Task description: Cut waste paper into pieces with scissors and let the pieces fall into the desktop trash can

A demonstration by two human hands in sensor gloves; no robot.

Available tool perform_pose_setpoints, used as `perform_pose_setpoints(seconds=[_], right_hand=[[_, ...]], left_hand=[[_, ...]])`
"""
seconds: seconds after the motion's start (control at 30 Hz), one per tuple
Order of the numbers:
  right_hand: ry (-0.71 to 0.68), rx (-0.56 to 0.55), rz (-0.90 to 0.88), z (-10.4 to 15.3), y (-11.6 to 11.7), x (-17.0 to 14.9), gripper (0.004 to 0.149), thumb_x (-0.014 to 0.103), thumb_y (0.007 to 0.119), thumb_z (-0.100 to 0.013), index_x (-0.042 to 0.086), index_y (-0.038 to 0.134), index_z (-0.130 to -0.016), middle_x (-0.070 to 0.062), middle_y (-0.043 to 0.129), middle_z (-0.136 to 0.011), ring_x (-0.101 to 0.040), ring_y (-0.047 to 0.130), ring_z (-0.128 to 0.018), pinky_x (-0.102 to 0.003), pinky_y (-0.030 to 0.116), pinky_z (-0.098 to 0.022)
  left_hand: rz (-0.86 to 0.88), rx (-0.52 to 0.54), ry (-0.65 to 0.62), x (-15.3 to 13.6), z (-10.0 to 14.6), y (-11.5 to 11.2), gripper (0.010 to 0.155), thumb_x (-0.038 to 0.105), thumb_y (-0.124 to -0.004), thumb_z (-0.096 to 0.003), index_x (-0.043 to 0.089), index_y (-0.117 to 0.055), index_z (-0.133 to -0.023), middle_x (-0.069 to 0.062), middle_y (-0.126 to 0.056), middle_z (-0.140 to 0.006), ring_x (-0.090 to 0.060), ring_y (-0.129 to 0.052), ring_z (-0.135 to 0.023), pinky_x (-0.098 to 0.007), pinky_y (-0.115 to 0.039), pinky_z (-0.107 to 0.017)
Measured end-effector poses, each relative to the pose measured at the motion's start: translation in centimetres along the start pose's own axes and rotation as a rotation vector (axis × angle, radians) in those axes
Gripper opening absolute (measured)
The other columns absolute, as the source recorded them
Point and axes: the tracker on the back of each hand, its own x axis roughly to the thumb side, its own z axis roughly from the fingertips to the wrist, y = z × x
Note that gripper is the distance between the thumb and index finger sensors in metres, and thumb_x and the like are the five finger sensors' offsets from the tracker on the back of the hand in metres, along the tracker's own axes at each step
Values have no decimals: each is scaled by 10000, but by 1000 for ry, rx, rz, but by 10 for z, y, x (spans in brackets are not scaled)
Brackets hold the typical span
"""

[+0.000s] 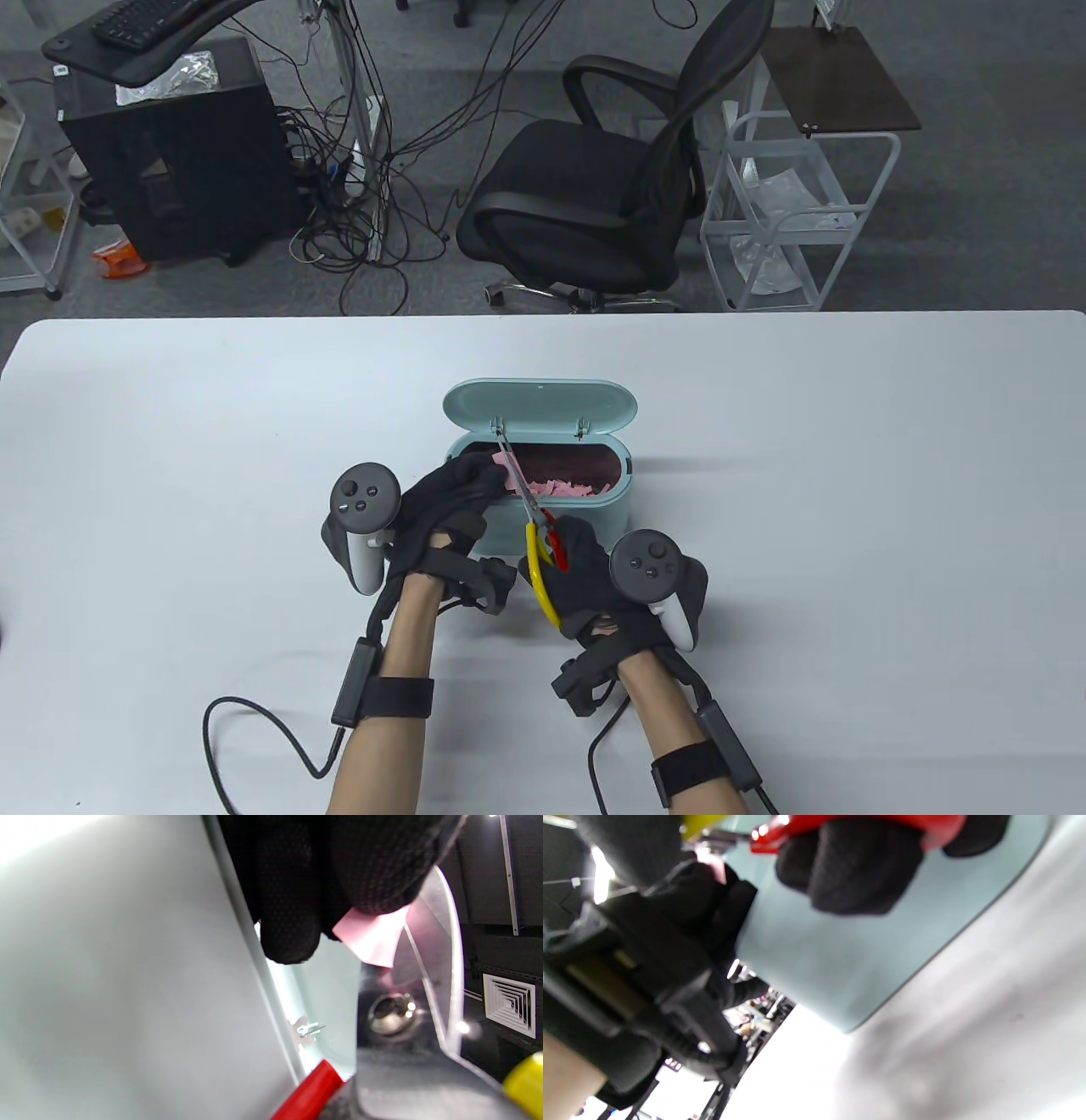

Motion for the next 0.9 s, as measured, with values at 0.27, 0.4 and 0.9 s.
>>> perform_pose_setpoints(seconds=[0.27,0.4,0.9], right_hand=[[0,-16,-37,-2,3,0,746,577,711,-417,85,510,-941,46,887,-637,-143,988,-298,-571,695,-622],[17,-18,-99,-2,3,-1,724,551,729,-408,72,540,-918,60,911,-587,-114,994,-247,-546,724,-613],[-20,44,290,9,3,-6,895,685,676,-401,153,304,-1016,-71,684,-918,-266,885,-569,-714,443,-689]], left_hand=[[-24,3,-6,0,0,-1,402,454,-850,-416,276,-960,-759,98,-1055,-718,-212,-948,-809,-676,-417,-734],[-11,10,-2,-1,0,-1,404,452,-849,-419,272,-957,-764,96,-1053,-721,-213,-946,-811,-676,-417,-734],[165,16,38,-8,0,3,392,457,-842,-429,289,-948,-767,100,-1051,-730,-198,-952,-816,-672,-392,-735]])
